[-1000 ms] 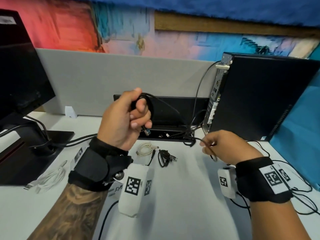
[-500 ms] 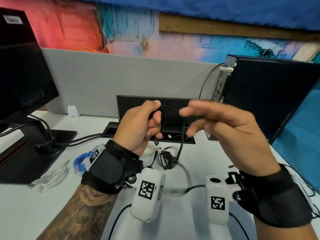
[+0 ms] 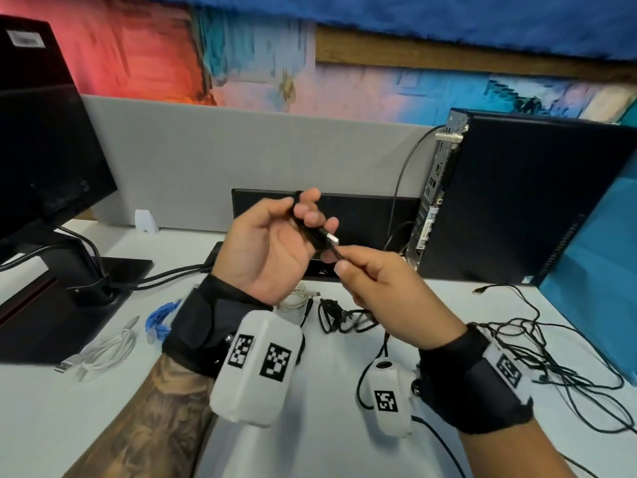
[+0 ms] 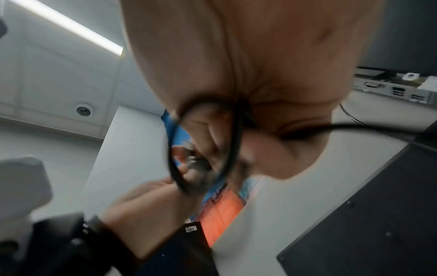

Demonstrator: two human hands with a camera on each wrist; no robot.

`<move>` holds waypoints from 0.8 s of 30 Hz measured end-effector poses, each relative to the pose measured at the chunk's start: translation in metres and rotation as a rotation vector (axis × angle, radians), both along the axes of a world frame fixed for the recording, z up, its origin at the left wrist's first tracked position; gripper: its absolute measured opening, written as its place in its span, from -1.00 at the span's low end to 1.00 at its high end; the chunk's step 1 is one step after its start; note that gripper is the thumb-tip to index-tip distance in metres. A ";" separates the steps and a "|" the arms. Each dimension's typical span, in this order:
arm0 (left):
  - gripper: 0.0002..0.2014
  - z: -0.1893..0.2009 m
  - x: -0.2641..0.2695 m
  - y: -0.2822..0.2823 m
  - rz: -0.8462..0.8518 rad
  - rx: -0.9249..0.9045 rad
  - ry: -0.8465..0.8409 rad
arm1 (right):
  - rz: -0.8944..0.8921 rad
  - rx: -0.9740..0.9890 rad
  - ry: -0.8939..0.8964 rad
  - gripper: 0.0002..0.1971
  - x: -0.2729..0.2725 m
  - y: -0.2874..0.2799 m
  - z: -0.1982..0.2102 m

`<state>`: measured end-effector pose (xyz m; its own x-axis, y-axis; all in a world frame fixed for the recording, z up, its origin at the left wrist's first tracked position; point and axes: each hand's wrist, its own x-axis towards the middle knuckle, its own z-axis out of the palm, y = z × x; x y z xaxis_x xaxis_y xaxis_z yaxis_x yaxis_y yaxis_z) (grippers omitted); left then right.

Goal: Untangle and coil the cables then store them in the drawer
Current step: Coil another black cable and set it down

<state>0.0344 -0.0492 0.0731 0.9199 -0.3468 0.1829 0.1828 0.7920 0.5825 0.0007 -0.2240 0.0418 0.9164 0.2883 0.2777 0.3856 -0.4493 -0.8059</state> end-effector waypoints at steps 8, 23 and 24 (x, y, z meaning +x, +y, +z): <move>-0.77 -0.015 0.004 -0.018 0.414 0.195 -0.207 | 0.046 -0.117 0.143 -0.84 -0.007 -0.005 0.009; -0.54 -0.012 -0.006 0.009 0.215 1.177 -0.633 | -0.031 0.140 -0.089 -0.75 -0.015 -0.044 0.032; -0.54 -0.011 -0.003 0.016 0.222 1.114 -0.558 | -0.045 0.169 -0.088 -0.74 -0.013 -0.047 0.032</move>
<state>0.0314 -0.0337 0.0625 0.8700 -0.4109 0.2725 -0.3756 -0.1943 0.9062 -0.0121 -0.2710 0.0740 0.8972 0.1900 0.3986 0.4407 -0.3289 -0.8352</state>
